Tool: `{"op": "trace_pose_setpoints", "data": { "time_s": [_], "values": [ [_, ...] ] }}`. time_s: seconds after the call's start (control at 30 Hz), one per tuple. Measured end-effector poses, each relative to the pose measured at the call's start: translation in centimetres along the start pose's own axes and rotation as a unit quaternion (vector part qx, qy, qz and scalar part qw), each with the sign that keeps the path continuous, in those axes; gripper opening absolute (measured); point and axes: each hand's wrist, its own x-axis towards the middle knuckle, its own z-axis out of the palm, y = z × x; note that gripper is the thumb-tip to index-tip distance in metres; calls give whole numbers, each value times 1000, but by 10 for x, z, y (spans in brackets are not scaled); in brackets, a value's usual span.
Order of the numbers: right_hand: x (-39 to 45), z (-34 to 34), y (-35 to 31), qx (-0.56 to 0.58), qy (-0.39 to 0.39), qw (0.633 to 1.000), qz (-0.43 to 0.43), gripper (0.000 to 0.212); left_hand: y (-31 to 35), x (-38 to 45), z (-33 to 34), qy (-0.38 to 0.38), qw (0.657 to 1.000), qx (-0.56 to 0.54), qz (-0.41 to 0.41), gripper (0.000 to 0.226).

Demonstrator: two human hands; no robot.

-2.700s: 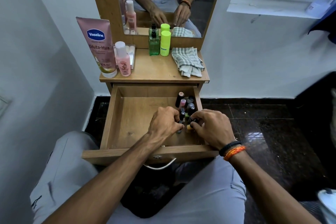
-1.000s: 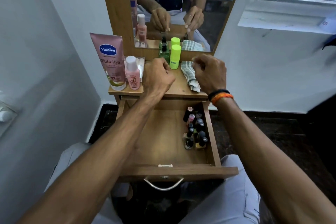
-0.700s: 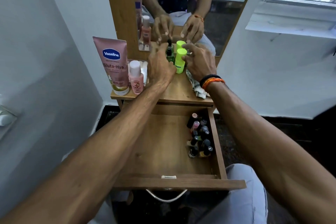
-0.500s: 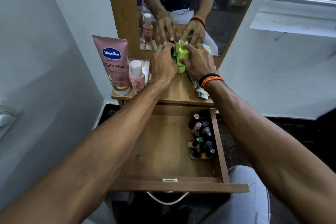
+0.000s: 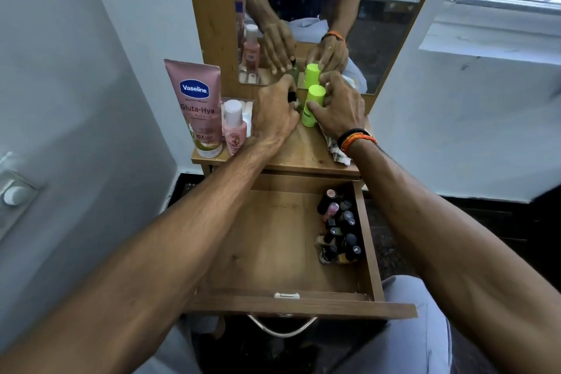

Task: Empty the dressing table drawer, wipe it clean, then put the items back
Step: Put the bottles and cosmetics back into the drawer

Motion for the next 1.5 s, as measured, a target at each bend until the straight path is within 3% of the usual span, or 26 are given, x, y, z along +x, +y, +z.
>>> {"op": "trace_pose_setpoints", "data": {
  "time_s": [0.1, 0.4, 0.7, 1.1, 1.5],
  "values": [
    [-7, -4, 0, -5, -16, 1000, 8, 49, 1, -10, -7, -23, 1000, -10, 10, 15],
    [-48, -21, 11, 59, -3, 998, 20, 41, 6, -46, -42, -91, 993, -76, 28, 19],
    [-120, -56, 8, 111, -1, 994, 16, 38, 0, -108, -75, -153, 986, -55, 33, 43],
    [-208, -106, 10, 93, -200, 975, 16, 42, 0, -192, -73, -303, 950, -77, 4, 47],
    [-236, -100, 36, -32, -254, 966, 35, 38, 8, -213, -43, -350, 934, -65, 6, 43]
  ]
}}
